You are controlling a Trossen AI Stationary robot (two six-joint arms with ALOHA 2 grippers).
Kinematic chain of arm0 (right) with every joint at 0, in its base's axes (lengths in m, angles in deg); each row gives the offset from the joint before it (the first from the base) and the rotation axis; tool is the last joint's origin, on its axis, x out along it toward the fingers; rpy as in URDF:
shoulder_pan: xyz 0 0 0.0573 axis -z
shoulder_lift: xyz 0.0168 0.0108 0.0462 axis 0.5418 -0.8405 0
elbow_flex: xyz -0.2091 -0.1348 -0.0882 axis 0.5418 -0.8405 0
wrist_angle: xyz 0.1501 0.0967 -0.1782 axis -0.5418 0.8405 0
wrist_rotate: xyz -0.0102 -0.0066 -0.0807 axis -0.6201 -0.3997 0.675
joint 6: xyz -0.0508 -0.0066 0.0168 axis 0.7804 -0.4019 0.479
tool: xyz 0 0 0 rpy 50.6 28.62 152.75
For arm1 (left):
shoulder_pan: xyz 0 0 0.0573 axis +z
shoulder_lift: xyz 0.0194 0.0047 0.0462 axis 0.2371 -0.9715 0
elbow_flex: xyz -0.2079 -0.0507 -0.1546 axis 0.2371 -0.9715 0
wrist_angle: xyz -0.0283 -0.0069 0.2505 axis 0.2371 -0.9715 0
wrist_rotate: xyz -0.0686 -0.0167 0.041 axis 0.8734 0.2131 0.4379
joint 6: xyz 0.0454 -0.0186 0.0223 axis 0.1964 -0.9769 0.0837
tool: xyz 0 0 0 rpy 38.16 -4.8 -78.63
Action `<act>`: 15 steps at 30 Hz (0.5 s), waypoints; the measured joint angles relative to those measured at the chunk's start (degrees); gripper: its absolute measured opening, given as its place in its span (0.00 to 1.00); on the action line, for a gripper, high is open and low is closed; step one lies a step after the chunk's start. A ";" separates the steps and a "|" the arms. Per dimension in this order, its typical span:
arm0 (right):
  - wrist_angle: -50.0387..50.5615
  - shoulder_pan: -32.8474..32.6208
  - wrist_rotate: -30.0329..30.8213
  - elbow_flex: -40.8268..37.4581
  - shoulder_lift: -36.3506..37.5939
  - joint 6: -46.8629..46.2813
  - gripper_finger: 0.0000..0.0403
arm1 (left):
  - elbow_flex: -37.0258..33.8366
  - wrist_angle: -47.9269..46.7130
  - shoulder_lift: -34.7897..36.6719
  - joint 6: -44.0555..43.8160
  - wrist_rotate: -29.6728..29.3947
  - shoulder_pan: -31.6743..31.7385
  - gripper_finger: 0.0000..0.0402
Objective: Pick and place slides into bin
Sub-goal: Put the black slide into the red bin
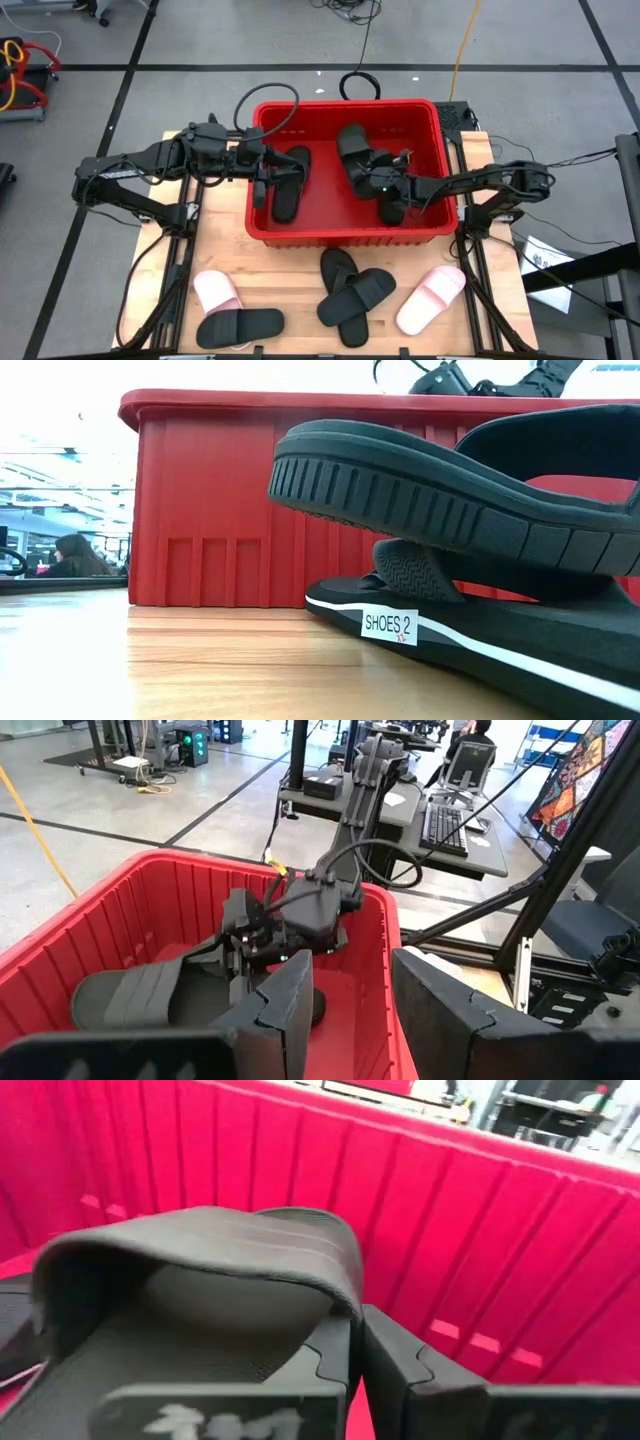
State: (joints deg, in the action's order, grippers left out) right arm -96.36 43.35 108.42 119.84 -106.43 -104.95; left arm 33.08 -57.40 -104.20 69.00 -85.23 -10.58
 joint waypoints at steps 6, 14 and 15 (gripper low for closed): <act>0.33 0.23 1.54 0.02 -1.84 -2.25 0.01 | 0.00 0.01 0.00 -0.02 -0.01 0.00 0.33; 3.03 2.26 0.41 -0.04 -3.35 -2.70 0.01 | 0.00 0.03 0.00 -0.04 -0.01 0.04 0.33; 2.76 2.56 -0.42 0.01 -3.74 -2.46 0.01 | 0.00 0.03 0.00 -0.04 -0.01 0.06 0.33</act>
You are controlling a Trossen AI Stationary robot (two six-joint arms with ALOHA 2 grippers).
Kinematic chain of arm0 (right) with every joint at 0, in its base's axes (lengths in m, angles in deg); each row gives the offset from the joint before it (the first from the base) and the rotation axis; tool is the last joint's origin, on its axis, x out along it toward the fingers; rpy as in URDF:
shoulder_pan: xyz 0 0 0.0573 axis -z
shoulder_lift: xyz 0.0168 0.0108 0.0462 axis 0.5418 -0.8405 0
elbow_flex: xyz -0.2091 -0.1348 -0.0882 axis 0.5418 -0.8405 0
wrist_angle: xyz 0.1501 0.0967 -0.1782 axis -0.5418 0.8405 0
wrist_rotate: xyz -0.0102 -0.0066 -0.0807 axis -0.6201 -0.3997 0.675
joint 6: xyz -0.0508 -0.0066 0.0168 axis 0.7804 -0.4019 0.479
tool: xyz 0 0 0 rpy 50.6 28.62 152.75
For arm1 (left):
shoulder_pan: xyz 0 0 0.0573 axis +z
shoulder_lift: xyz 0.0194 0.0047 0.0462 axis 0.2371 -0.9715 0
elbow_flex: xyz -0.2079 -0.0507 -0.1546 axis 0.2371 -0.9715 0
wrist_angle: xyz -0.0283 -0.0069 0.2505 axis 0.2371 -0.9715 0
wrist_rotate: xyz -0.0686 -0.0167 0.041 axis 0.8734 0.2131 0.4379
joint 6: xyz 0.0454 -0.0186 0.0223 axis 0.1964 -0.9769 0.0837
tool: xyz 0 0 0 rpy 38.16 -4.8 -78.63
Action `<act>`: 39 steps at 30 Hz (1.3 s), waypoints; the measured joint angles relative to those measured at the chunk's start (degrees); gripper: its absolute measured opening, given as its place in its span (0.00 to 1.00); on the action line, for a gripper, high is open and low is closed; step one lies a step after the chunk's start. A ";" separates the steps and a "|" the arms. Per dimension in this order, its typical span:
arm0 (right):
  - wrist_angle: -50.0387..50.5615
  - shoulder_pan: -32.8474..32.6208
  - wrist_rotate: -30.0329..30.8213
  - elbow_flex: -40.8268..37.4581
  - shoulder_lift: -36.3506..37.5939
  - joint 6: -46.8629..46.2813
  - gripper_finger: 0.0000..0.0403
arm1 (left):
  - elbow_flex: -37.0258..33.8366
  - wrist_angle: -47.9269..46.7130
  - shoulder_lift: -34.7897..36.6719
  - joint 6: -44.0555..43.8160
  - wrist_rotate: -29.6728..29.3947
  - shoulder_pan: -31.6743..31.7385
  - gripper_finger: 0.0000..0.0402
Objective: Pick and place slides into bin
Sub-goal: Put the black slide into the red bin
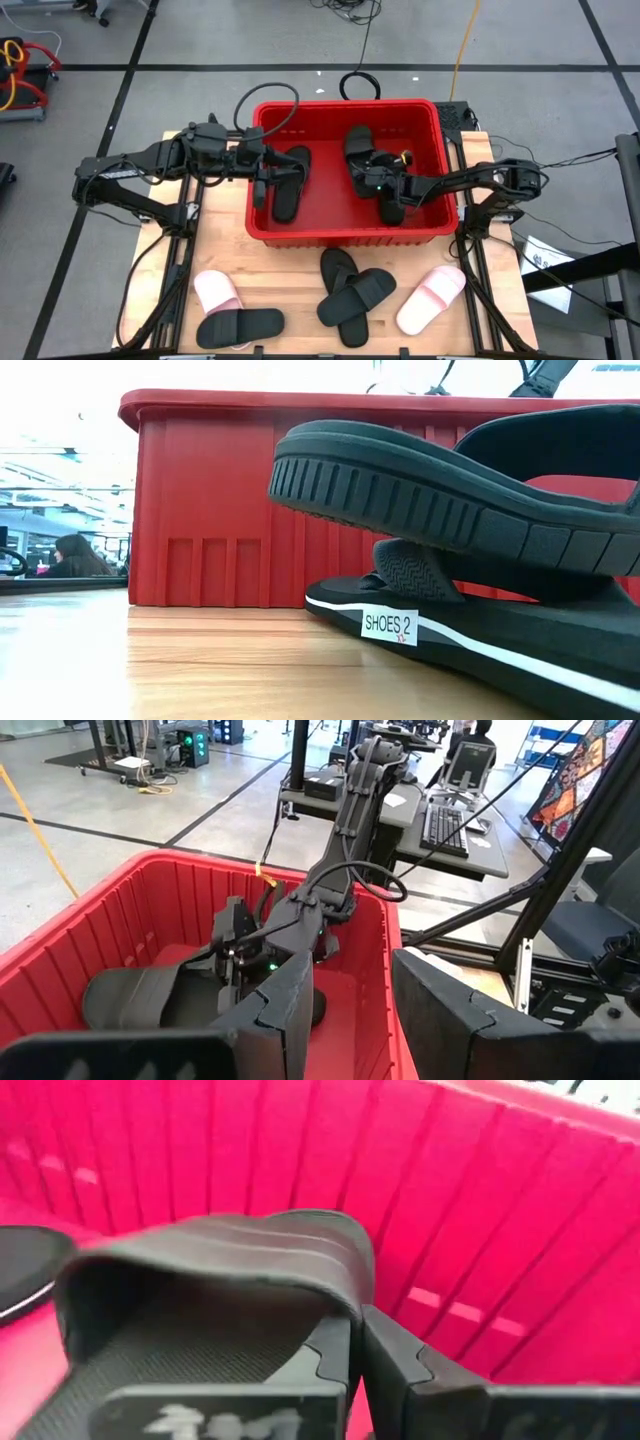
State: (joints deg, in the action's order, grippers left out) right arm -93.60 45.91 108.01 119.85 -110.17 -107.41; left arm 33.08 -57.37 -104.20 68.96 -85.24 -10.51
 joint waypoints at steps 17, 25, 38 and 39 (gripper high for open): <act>6.87 3.33 -7.74 -0.01 -0.21 -9.22 0.01 | 0.00 0.02 0.00 0.15 0.00 0.15 0.33; 7.05 3.36 -15.14 -0.04 -0.25 -8.66 0.01 | 0.00 0.02 0.00 0.24 0.00 0.15 0.33; 8.00 4.03 -18.13 -0.04 -0.25 -8.10 0.10 | 0.00 0.00 0.00 0.22 0.00 0.15 0.33; 7.99 4.13 -18.13 -0.04 -0.25 -8.10 0.12 | 0.00 -0.02 0.00 0.22 0.00 0.15 0.33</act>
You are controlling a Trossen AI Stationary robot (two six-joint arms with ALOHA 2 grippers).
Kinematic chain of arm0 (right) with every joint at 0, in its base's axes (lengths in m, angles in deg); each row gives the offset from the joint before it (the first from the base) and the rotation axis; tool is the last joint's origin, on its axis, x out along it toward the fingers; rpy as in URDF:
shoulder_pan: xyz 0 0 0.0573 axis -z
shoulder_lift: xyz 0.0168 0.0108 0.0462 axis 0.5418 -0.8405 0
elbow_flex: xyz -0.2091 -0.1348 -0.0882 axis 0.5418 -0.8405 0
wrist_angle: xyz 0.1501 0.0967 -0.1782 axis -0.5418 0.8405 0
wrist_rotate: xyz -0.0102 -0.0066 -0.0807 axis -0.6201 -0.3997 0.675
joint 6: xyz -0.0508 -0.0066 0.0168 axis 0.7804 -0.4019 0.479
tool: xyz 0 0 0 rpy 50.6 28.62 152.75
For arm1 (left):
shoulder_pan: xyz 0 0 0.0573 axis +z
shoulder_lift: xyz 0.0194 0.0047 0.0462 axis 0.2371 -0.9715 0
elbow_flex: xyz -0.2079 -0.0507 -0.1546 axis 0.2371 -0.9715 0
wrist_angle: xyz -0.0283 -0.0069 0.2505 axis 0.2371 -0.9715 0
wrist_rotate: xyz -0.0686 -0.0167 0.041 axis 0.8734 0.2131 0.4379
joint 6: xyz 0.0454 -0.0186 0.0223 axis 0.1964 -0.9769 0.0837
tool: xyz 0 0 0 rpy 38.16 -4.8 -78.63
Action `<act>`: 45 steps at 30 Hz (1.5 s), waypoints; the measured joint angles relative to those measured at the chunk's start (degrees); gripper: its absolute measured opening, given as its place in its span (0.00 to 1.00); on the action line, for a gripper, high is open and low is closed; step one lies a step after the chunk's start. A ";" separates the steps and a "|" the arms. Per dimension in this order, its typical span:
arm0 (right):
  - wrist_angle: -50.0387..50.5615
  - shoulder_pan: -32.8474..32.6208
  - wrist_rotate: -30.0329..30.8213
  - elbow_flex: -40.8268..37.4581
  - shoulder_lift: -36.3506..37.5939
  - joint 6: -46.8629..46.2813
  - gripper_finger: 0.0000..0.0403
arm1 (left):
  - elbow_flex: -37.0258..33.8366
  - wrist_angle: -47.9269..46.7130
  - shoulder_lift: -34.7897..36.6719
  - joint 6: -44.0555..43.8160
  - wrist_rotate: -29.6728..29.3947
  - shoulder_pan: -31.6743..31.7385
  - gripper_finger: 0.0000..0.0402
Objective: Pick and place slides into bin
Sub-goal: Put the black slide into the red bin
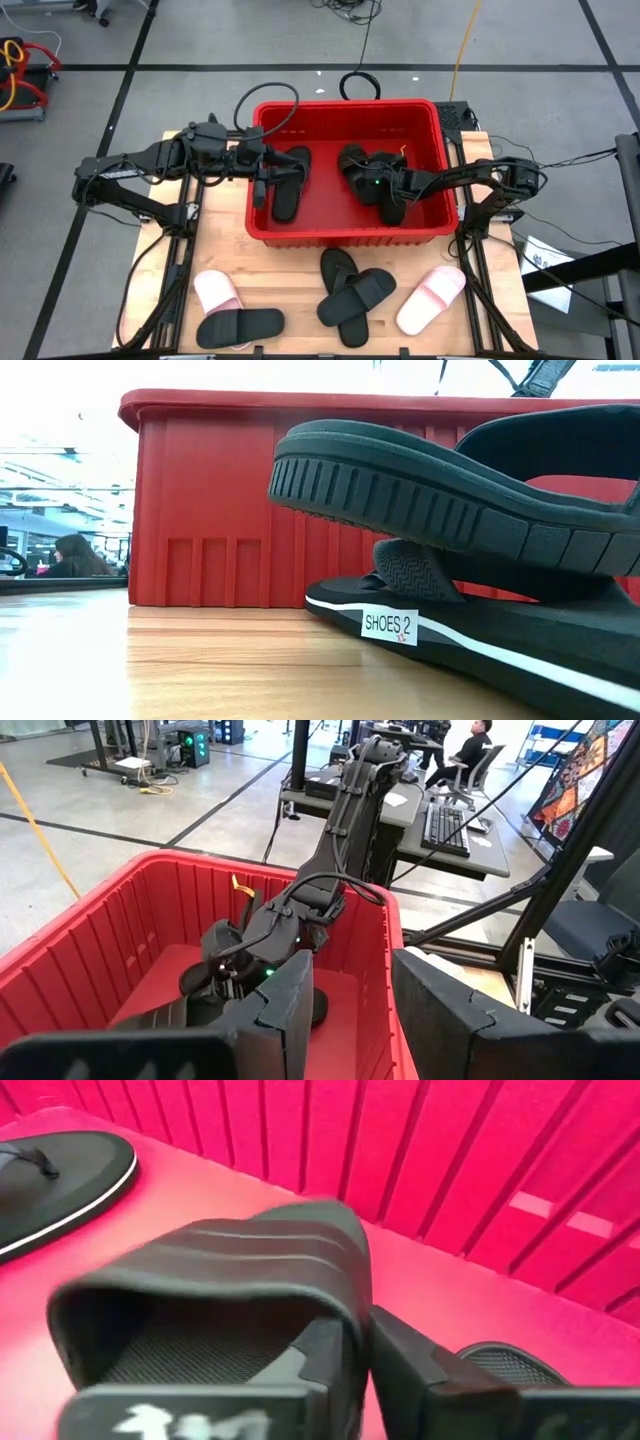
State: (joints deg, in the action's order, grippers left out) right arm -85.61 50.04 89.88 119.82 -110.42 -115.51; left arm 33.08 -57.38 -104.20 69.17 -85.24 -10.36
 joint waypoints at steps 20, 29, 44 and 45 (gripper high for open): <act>1.54 0.04 -9.55 0.02 4.18 4.73 0.43 | 0.00 -3.48 0.00 -0.04 0.46 0.00 0.33; 4.75 -0.07 -13.71 0.02 12.00 13.41 0.42 | 0.00 -5.59 0.01 -0.56 0.58 0.84 0.33; 4.86 -0.37 -16.96 0.02 30.01 35.19 0.41 | 0.03 -6.91 -4.37 -1.60 4.30 9.42 0.33; 5.05 -0.38 -18.15 0.02 31.31 36.18 0.41 | 0.07 -6.54 -5.39 -1.30 4.91 10.35 0.33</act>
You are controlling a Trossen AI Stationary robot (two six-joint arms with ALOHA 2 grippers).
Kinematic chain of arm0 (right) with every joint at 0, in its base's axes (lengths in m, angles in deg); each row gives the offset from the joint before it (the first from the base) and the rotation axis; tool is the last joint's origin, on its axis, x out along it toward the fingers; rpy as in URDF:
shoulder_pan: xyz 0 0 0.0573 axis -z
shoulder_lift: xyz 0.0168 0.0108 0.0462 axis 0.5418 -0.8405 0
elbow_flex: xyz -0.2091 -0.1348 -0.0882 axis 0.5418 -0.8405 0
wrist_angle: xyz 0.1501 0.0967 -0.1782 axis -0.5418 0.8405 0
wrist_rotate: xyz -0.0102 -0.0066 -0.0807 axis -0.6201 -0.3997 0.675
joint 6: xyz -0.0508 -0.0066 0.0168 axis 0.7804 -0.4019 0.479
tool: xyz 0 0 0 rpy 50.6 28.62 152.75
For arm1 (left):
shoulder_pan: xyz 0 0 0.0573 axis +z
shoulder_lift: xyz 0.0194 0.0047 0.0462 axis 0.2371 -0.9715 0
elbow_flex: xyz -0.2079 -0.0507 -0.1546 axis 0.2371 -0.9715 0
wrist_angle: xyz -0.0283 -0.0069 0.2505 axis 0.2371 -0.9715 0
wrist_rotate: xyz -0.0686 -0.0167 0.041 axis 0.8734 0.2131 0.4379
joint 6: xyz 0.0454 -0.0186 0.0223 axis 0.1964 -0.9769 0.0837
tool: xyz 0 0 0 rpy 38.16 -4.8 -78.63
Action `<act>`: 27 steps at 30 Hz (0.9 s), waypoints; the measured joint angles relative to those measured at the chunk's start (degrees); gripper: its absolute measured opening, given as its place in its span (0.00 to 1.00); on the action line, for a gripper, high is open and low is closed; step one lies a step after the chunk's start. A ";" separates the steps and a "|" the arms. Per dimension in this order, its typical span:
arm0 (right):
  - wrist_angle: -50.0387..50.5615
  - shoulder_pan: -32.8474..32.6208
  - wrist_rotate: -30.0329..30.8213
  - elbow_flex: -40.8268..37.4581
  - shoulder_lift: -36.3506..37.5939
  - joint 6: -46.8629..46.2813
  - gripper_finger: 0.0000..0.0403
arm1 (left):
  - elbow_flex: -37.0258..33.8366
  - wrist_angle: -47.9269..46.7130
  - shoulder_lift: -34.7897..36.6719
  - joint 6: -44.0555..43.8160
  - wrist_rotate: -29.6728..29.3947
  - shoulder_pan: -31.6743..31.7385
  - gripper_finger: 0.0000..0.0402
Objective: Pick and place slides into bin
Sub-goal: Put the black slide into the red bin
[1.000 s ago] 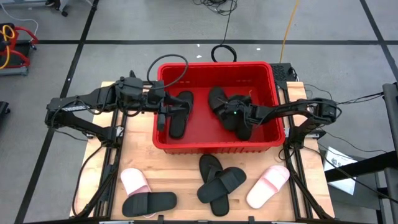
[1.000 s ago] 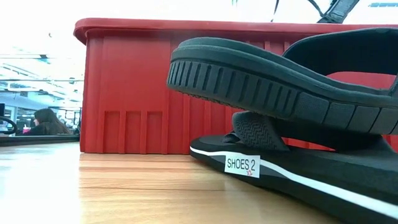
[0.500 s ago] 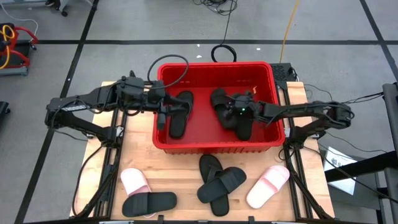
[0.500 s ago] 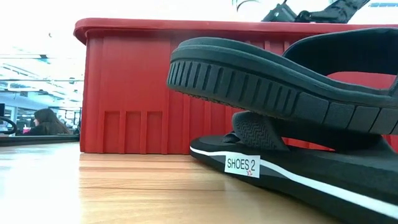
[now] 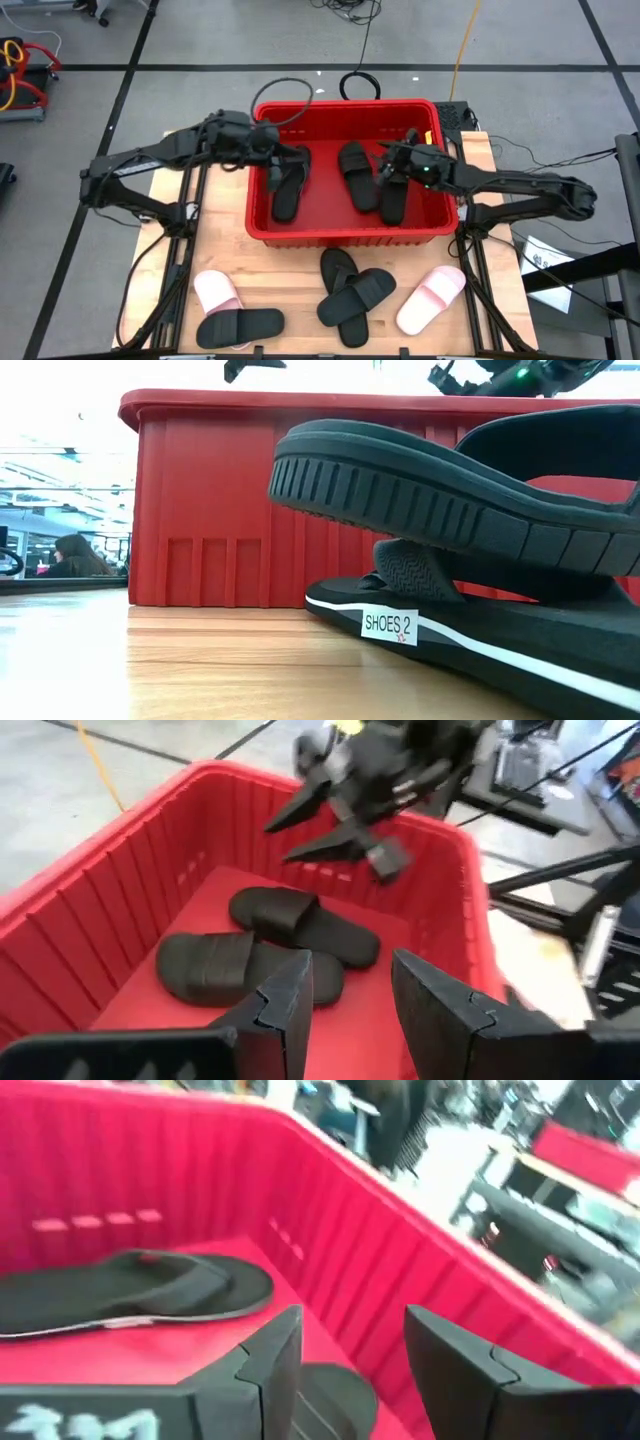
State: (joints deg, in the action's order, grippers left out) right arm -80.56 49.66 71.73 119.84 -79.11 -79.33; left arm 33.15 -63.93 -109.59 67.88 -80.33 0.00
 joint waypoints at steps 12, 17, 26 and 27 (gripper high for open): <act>-0.18 -0.08 -7.38 0.00 11.87 7.46 0.41 | 19.70 -10.66 -20.99 8.94 1.84 7.61 0.33; -0.08 -0.08 -7.49 0.00 16.17 9.01 0.40 | 33.75 -22.03 -32.26 14.61 1.85 9.13 0.33; 3.25 -0.08 -7.48 0.00 22.80 8.87 0.41 | 46.61 -29.76 -47.31 17.41 3.17 11.61 0.33; 3.60 -0.08 -7.48 0.00 23.15 8.86 0.41 | 46.92 -29.88 -48.24 17.39 3.21 11.79 0.33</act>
State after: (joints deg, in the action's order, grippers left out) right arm -76.96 49.58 64.25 119.84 -55.95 -70.47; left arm 80.07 -93.81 -157.83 85.27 -77.12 11.79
